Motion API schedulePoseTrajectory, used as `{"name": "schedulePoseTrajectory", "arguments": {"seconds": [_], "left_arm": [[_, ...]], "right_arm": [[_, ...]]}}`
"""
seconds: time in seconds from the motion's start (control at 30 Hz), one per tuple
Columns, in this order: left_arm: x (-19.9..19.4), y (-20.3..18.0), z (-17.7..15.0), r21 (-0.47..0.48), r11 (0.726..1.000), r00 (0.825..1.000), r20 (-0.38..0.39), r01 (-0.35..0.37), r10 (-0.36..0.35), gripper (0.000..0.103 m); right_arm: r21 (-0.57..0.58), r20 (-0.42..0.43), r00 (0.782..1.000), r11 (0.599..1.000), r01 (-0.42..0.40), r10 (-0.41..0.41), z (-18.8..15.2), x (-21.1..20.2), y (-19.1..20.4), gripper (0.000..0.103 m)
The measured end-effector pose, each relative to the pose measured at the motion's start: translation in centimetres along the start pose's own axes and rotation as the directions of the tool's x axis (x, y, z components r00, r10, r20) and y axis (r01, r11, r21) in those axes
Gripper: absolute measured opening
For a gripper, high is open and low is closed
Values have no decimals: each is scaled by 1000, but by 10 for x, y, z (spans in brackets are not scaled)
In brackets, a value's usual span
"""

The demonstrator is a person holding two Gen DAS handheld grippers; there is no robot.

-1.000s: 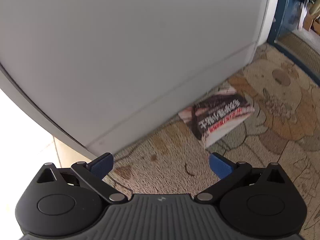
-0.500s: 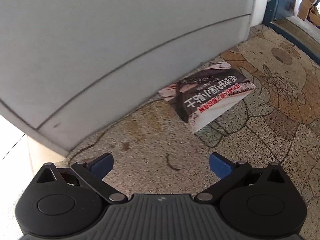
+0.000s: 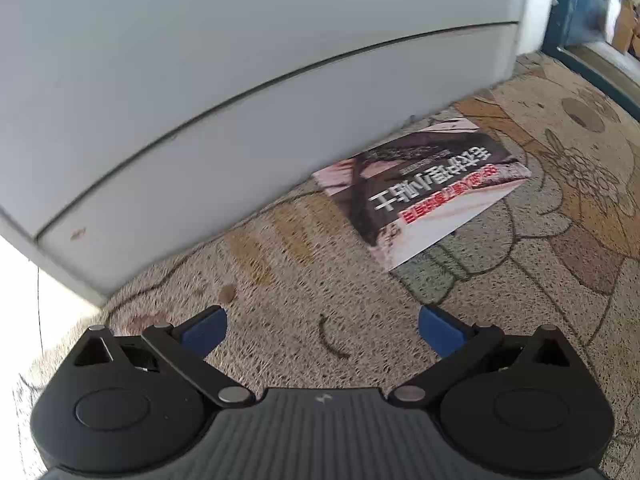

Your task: Organize scattered shoes

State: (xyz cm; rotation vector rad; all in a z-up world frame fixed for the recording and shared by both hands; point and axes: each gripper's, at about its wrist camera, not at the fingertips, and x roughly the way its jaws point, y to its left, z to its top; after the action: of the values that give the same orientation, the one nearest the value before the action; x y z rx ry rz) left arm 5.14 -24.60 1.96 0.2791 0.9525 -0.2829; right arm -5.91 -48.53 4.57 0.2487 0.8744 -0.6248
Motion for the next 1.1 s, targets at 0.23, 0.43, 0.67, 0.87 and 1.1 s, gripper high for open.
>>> {"name": "schedulePoseTrajectory", "arguments": {"seconds": [0.23,0.43,0.67,0.87,1.1], "left_arm": [[1,11,-13,-42,998,997,65,46,-43,103],[0,10,-25,-28,999,989,144,44,-39,103],[0,12,-25,-40,998,988,148,54,-47,103],[2,12,-25,-36,997,986,159,62,-56,103],[2,11,-32,-36,998,975,218,56,-46,103]], "right_arm": [[-22,-47,999,1000,-9,8,-18,15,9,103],[-3,5,1000,1000,-28,28,-30,16,6,103],[-2,22,999,1000,-27,27,-32,18,8,103],[-10,97,995,1000,-30,31,-55,8,7,103],[-29,150,987,998,-48,52,-81,-3,9,103]]}}
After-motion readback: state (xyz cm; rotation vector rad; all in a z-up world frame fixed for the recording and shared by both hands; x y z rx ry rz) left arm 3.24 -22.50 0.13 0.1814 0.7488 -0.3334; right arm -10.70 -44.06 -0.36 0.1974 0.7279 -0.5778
